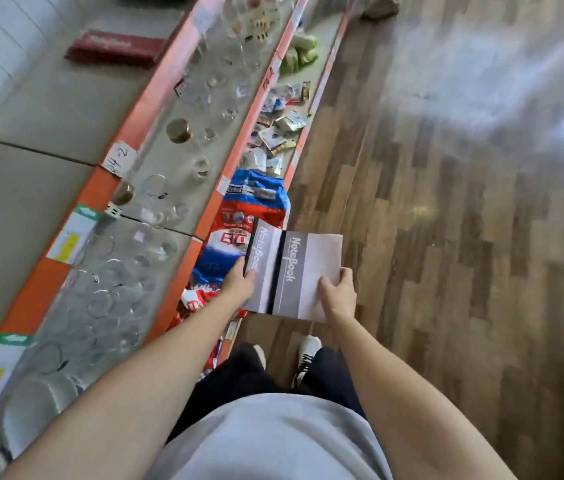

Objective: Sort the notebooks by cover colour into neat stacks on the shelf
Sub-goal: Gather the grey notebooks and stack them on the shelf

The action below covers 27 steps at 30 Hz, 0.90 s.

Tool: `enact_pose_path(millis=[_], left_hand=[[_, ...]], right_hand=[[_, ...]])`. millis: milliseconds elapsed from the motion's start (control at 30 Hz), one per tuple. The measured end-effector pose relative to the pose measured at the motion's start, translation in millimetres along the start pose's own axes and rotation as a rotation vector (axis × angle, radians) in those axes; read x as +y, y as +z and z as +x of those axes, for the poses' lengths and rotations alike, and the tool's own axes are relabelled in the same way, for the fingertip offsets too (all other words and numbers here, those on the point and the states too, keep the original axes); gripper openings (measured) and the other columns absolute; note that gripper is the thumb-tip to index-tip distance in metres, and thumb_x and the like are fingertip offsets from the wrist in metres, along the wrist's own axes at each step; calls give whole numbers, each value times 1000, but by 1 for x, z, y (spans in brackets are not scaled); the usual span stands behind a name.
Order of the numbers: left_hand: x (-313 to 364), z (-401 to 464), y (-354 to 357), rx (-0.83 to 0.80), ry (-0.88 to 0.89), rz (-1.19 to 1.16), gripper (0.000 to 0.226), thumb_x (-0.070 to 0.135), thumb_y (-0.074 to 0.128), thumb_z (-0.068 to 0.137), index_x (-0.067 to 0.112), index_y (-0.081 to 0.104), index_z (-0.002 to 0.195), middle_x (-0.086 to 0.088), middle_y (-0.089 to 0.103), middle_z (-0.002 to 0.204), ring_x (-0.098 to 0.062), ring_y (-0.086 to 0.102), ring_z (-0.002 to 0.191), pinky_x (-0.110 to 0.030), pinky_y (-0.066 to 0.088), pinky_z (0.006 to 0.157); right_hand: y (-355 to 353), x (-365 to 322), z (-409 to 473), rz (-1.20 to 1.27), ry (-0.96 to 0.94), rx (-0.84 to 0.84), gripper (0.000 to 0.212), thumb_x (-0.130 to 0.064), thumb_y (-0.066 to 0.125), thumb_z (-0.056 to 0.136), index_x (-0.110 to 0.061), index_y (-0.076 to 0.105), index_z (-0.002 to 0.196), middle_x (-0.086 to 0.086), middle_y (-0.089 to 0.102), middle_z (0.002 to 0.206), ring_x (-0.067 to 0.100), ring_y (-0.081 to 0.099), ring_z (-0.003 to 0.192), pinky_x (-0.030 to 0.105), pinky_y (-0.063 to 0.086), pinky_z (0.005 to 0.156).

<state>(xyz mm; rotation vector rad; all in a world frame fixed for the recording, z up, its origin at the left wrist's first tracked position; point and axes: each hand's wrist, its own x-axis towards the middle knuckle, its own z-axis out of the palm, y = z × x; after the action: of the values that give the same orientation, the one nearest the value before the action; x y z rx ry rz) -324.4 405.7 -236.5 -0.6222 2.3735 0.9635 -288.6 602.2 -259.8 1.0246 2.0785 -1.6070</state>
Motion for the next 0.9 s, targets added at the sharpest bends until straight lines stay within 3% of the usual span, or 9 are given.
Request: enact_pose_path(millis=[200,367,567,733,900], left_hand=[[18,28,24,-19,-33,-48,41,22,45,104,16,44,145,-11,55,138,-33,52,123,-40,41,105],[42,66,39,-37,-60,-104,31,22,46,102,15,54,131,-10,61,127,-29,58,109,-33,44,92],[98,134,38,-35,-31,65,39,37,47,102,9,58,126,-15,62,127,-38,56,115,-38,45,94],[142,199,37,-59,-17,3,44,41,48,99,10,56,130,-15,61,130,-39,56,117,-46,45,102],[188,246,40,-94,-20,-42,47,44,47,100,14,53,135,-9,62,128,-33,60,114,-47,50,99]], right_hand=[[-13,0,25,59,93,37,26,-24,52,92,-18,46,117,0,60,106,23,57,90,33,43,80],[-15,-13,57,58,141,66,23,-25,50,91,-19,46,113,1,62,106,22,58,90,35,44,78],[-35,-72,122,7,143,124,22,-24,51,92,-19,46,113,-1,60,101,24,58,93,35,43,76],[-41,-128,178,-65,145,143,22,-26,50,90,-21,45,112,0,62,102,25,60,94,43,50,85],[-45,-164,221,-50,148,154,22,-25,51,90,-19,46,111,-4,60,99,21,59,93,35,43,77]])
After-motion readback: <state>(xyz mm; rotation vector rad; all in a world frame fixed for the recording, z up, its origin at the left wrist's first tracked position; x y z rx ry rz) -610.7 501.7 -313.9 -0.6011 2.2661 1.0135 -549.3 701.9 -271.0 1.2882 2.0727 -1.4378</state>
